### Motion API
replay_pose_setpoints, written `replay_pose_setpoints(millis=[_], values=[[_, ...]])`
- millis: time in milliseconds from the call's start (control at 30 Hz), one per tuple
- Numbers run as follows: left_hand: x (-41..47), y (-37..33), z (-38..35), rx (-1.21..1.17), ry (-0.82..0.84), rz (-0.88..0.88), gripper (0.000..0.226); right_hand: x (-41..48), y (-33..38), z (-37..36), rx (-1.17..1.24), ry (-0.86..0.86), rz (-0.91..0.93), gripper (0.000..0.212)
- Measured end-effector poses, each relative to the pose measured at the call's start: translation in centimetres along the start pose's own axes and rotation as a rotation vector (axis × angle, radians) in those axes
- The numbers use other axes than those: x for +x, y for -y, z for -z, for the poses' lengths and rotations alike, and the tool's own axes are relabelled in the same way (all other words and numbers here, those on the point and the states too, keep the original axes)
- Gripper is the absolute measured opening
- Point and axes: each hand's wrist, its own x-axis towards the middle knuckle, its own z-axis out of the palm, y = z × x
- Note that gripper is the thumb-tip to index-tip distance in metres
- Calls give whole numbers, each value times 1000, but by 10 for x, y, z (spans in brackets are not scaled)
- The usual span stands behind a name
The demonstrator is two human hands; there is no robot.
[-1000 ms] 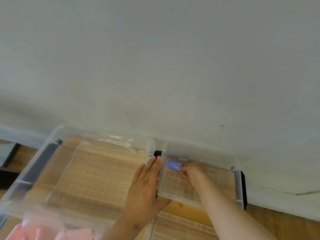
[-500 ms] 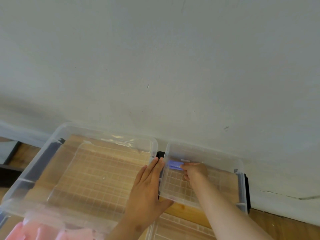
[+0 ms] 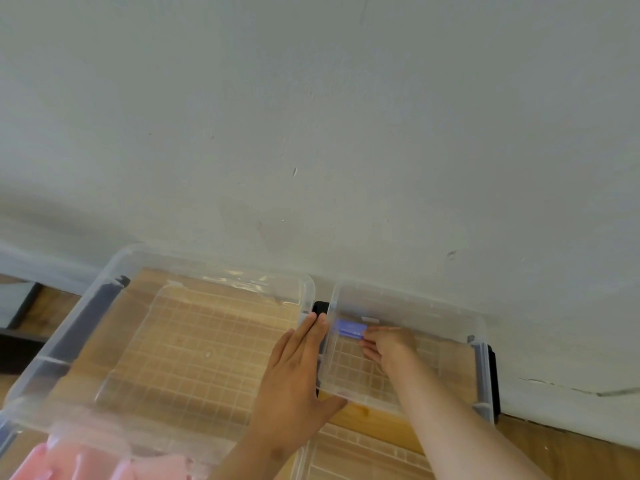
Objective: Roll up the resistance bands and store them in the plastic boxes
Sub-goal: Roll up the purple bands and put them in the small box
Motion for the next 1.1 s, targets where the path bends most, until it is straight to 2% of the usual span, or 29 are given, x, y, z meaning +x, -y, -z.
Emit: replay_pose_setpoints(millis=[433,733,867,967,1033,1100], values=[[0,-1,2,-7,17,8,102,-6,1,1,43,-21,10,23],[0,-2,3,-12,10,0,100,-8,-4,-2,-110,-98,149,29],[0,-3,3,-9,4,4,101,-12,-1,0,-92,-48,125,14],[0,-2,3,-7,4,0,101,-12,2,3,-79,4,73,25],[1,-4,4,-8,-2,-9,99,-13,3,4,-133,4,72,28],[1,-5,5,-19,-16,-11,97,-15,5,5,-274,-13,123,21]])
